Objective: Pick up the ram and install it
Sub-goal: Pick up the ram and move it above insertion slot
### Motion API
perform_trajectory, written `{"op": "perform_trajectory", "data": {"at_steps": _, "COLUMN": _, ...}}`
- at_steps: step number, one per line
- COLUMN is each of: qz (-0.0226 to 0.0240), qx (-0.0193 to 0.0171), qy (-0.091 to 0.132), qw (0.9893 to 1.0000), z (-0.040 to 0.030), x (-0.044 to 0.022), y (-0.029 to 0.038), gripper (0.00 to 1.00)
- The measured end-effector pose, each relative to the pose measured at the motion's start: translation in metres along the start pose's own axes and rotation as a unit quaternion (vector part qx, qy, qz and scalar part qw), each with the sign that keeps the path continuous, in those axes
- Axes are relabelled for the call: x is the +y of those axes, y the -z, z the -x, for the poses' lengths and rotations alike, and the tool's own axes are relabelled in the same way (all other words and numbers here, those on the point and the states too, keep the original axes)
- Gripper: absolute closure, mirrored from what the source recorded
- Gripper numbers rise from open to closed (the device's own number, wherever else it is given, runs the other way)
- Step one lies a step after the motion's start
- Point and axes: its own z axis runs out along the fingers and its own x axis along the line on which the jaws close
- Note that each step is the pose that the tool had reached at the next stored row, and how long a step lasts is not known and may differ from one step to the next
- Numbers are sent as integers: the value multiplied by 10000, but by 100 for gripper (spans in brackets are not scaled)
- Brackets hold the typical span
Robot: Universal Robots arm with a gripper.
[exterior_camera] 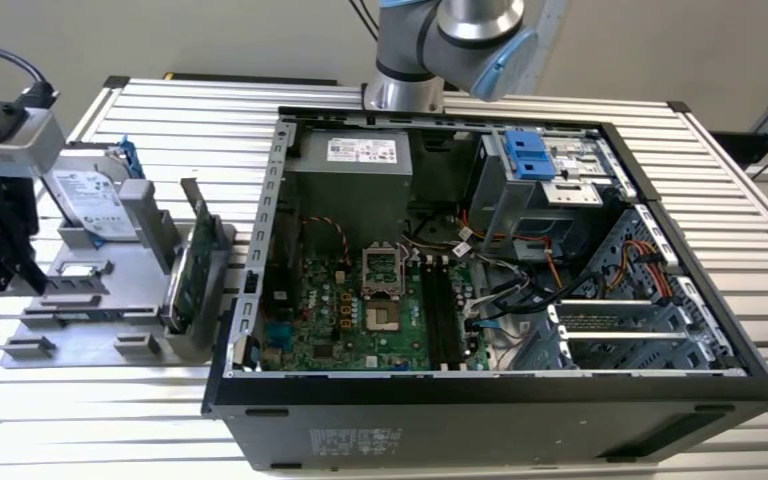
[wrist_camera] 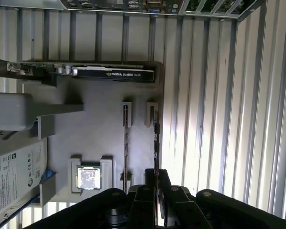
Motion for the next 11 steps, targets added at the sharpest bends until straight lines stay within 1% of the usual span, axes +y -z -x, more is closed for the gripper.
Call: {"op": "perform_trajectory", "data": {"at_steps": 11, "qz": 0, "qx": 0, "qy": -3, "qw": 10000, "z": 0, "x": -1, "y": 96, "gripper": 100}}
